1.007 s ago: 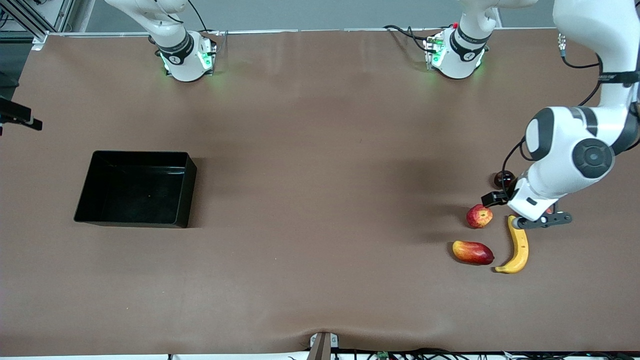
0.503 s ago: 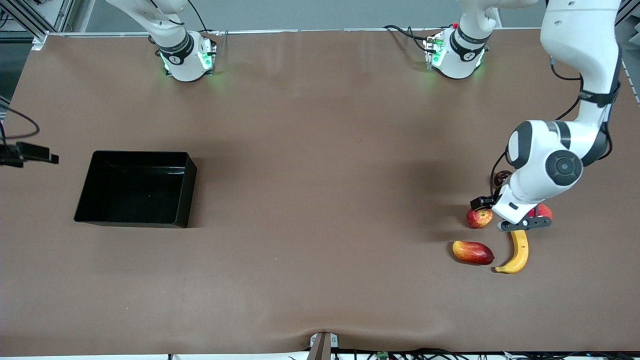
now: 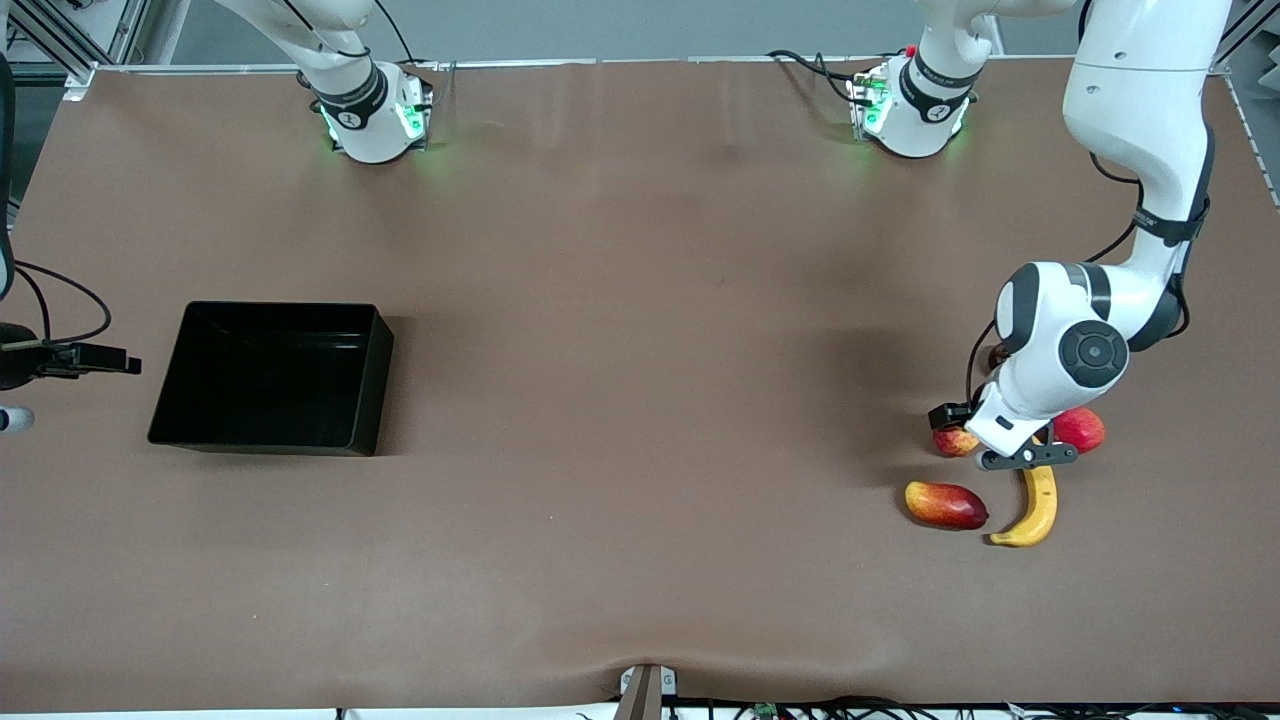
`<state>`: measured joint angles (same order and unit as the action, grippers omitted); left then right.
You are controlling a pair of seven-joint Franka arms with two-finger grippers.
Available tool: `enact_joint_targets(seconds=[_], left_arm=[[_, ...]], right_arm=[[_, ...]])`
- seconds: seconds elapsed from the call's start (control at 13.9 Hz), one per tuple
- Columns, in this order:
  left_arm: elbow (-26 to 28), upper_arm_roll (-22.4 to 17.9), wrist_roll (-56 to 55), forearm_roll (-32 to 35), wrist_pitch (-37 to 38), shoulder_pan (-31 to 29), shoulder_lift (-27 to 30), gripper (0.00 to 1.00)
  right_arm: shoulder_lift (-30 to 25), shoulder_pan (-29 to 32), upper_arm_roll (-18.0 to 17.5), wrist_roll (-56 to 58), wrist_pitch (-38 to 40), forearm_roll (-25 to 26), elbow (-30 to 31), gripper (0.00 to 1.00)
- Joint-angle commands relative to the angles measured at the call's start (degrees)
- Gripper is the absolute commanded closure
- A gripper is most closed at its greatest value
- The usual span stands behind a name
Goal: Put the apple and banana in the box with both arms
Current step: 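Lower the left gripper over the striped apple and grasp it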
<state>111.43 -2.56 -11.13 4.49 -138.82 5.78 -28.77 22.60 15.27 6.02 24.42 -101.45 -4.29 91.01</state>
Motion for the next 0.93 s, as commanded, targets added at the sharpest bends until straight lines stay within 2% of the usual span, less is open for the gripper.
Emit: enact_joint_targets(seconds=[0.0, 0.14, 0.29, 0.36, 0.43, 0.58, 0.65, 0.79, 0.86], left_arm=[[-0.16, 0.1, -1.27, 1.49, -1.36, -0.07, -1.11, 0.0], [-0.08, 0.1, -1.27, 1.57, -1.98, -0.07, -1.64, 0.0], [-0.07, 0.1, -1.27, 1.58, -1.98, -0.07, -1.64, 0.0], [-0.07, 0.1, -1.27, 1.58, -2.07, -0.07, -1.64, 0.0], [-0.25, 0.1, -1.27, 1.49, -1.98, -0.07, -1.64, 0.0], [-0.43, 0.1, -1.27, 1.49, -2.16, -0.07, -1.82, 0.0], [-0.6, 0.1, -1.27, 1.49, -2.85, -0.07, -2.17, 0.0], [-1.13, 0.1, -1.35, 1.49, -3.65, -0.07, -3.13, 0.0], [-1.22, 0.1, -1.35, 1.49, -4.87, -0.07, -3.57, 0.0]], right_arm=[[1.82, 1.51, -0.74, 3.51, -9.84, -0.02, 5.64, 0.0], [2.27, 2.56, -0.74, 7.47, -18.4, -0.1, 11.44, 0.0], [2.27, 3.97, -0.92, 7.57, -19.83, -0.98, 15.05, 0.0], [2.19, 3.98, -0.92, 7.57, -21.58, -1.16, 16.9, 0.06], [2.18, 4.24, -0.92, 7.57, -22.55, -1.25, 17.88, 0.26], [2.18, 4.85, -1.09, 7.75, -22.47, -1.42, 18.85, 0.76], [2.01, 4.77, -1.09, 7.75, -22.47, -1.42, 19.29, 0.89], [1.92, 4.77, -1.18, 7.75, -22.12, -1.42, 19.29, 1.0], [1.92, 4.77, -1.18, 7.84, -22.12, -1.42, 19.29, 1.0]])
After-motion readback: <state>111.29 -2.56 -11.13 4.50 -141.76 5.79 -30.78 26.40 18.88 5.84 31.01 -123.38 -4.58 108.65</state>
